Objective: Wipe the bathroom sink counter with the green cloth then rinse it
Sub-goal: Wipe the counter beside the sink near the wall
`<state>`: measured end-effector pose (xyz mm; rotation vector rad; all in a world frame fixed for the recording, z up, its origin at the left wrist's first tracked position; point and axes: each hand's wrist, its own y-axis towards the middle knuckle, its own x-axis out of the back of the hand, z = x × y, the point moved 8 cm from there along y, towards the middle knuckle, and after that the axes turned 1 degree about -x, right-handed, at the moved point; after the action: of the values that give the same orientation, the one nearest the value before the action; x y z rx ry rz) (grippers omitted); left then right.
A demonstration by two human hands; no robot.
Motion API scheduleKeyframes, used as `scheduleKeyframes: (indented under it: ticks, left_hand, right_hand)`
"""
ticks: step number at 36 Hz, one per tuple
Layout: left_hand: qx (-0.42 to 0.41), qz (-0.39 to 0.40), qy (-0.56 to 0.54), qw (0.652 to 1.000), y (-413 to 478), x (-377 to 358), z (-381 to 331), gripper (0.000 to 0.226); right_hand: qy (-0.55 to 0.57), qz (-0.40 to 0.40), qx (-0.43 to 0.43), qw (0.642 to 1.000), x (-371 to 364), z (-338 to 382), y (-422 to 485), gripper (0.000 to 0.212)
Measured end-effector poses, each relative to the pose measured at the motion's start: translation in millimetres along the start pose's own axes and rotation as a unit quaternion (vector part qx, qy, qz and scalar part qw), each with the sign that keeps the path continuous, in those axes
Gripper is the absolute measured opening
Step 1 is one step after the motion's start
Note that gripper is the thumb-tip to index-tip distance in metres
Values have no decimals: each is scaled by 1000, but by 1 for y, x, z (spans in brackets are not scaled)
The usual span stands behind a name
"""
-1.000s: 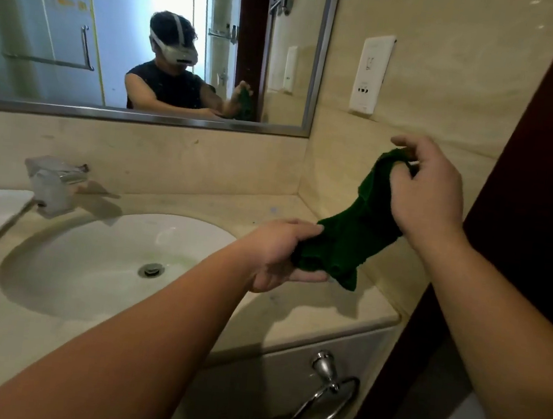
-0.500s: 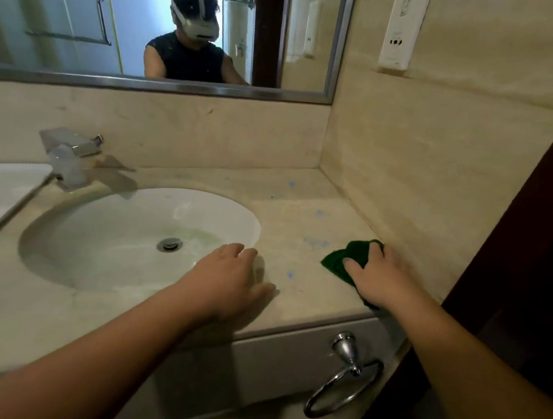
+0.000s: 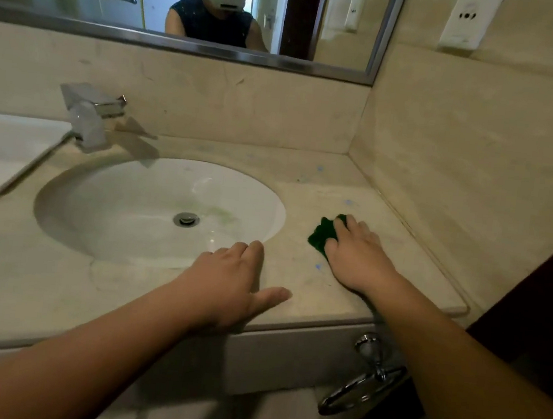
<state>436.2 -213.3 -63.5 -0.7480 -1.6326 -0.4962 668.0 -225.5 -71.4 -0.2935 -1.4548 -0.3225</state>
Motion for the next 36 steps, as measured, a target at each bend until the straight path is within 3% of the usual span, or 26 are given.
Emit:
scheduleKeyframes:
  ticks: [4,9,13,15,18,22,26,28,31,36]
  left_hand:
    - [15,45,-52,998,2,6,7,103]
    - [53,84,-42,994,-6,19,29,131]
    - [47,130,3,990,-15,27,40,130]
    - [39,148,29,988,-20,26,37,113]
    - [28,146,45,988,-23,23,28,89]
    - [42,136,33,989,-23,21,30,107]
    - [42,115,30,992,-26,21,36,116]
    - [41,101,29,994,-26,21,40,118]
    - [39,92,24,995,-24,21,43,115]
    - [26,99,14,995,-22,22,41,110]
  right_hand:
    - [0,-5,97,995,3,83,12,42]
    - [166,8,99,981,17,130,14,36]
    - [298,-62,46,951,59,104,-1,36]
    - [323,-93,17,942,84,80,-12,37]
    - [293,-118,-12,949,119,37,-35,34]
    - [210,-113,-72,969,126,-22,-62,31]
    - [137,-23,-112,984,59,-55,-80,44]
    - [110,-4,-118,987,26,-55,-85,45]
    - [82,-40,-118,989,13,-33,-79,39]
    - [20,-40,-37,998,-4,50,-58,59]
